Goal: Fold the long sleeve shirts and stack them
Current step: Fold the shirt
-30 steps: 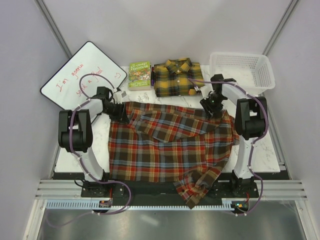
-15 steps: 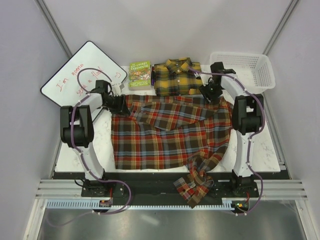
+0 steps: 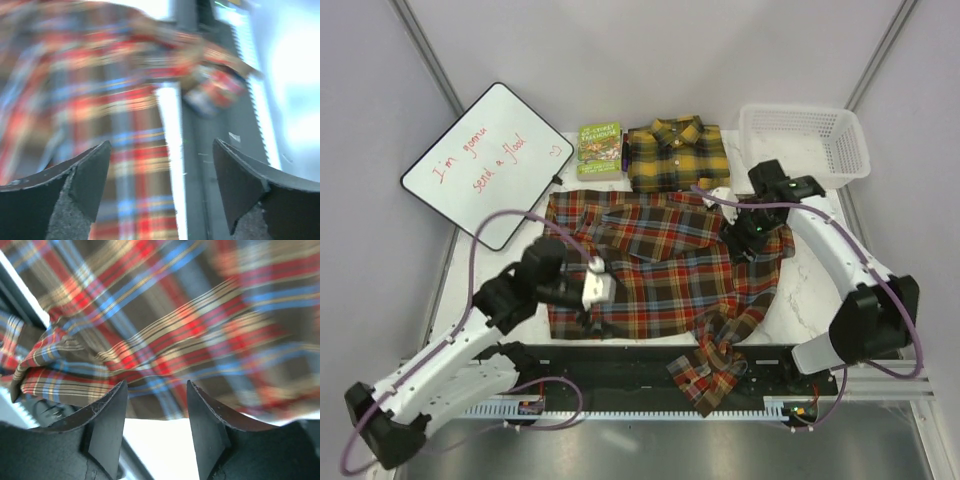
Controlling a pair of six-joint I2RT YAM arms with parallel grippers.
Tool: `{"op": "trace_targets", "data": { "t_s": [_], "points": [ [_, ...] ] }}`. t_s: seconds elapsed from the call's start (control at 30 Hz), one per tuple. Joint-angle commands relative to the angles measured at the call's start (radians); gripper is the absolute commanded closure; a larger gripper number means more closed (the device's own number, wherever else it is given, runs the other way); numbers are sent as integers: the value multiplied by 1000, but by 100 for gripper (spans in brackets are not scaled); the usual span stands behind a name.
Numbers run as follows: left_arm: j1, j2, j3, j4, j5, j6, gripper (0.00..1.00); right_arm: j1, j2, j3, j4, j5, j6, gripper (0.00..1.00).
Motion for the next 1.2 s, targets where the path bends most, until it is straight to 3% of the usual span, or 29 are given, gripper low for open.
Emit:
{"op": "trace_targets", "data": {
  "t_s": [0.0,0.1,0.27,0.77,0.9,1.0,1.07,1.1,1.17],
  "points": [
    [-467,40,-87,12,-288,182,15,-12,126,-114,-11,-71,20,43],
    [-717,208,-82,162,-389,226,20,-9,166,-128,-10,-65,41,45],
    [-907,524,69,207,-457,326,28,-9,193,-158,0,-19,70,48],
    [-968,894,188,341,-448,410,45,-26,219,-178,-33,-22,58,47],
    [-971,899,196,284,-408,425,65,-26,210,-169,-37,-23,61,46],
    [-985,888,212,253,-406,418,70,-28,211,-158,-37,-17,57,46],
    [-988,900,246,212,-412,392,81,-29,213,-146,-37,-16,57,46],
    [-988,908,255,201,-428,369,93,-29,216,-132,-39,-16,60,46],
    [-985,882,263,193,-428,352,98,-32,211,-115,-42,-19,61,46]
  ]
}}
